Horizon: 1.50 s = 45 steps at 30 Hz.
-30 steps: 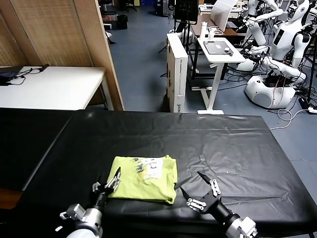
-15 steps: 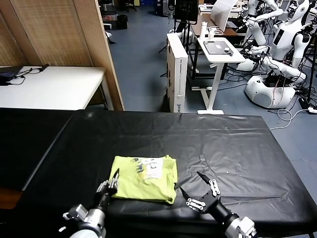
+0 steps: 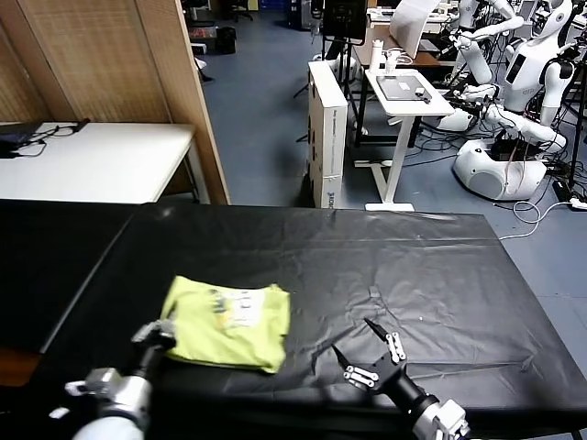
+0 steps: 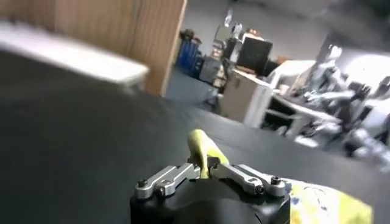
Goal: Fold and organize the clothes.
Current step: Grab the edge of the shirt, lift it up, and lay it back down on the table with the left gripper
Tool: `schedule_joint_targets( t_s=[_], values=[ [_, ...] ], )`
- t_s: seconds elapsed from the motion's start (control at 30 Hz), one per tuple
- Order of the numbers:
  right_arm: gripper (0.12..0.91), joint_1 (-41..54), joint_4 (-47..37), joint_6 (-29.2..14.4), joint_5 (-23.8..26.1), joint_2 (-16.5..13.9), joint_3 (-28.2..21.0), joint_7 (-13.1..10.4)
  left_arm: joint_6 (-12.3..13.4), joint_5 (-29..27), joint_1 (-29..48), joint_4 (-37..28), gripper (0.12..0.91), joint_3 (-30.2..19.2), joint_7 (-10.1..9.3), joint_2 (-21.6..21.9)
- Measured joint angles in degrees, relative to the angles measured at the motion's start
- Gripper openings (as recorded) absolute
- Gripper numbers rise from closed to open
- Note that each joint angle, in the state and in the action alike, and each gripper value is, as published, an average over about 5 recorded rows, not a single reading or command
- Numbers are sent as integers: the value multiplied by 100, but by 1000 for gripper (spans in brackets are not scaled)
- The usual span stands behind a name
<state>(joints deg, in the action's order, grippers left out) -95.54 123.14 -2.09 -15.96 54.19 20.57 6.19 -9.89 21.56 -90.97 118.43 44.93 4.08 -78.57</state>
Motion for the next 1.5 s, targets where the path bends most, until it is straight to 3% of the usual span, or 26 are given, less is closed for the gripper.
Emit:
schedule_joint_targets(
  t_s=[0.2, 0.33, 0.5, 0.77, 0.93, 1.07, 1.17, 1.3, 1.43, 1.5],
  values=[
    [907, 43, -84, 9, 1, 51, -81, -10, 208, -759, -60, 451, 183, 846, -33, 563],
    [907, -8, -82, 12, 42, 76, -49, -12, 128, -1393, -95, 961, 183, 808, -152, 530],
    [907, -154, 6, 1, 157, 150, 53, -12, 37, -1955, -30, 1160, 183, -107, -294, 141],
    [907, -273, 154, 34, 160, 192, 135, -37, 45, -2179, 169, -70, 183, -1928, -604, -694],
    [907, -127, 97, 294, -177, 192, 12, -111, -7, -2504, 95, -456, 183, -2539, -749, -987],
    [907, 86, 54, 666, -736, 176, -179, -142, 8, -2737, 53, -420, 187, -2783, -752, -1030],
    [907, 266, 51, 996, -1294, 136, -322, -205, 159, -2888, 28, -325, 277, -2821, -686, -1045],
    [907, 508, 70, 1349, -1990, 65, -503, -389, 336, -3001, 44, -149, 514, -2988, -528, -1003],
    [907, 819, 89, 1584, -2556, 22, -735, -676, 206, -2779, 96, -14, 767, -3129, -402, -854],
    [907, 1041, 80, 1715, -2809, 37, -919, -885, 147, -2598, 130, 53, 846, -3056, -365, -689]
  ],
)
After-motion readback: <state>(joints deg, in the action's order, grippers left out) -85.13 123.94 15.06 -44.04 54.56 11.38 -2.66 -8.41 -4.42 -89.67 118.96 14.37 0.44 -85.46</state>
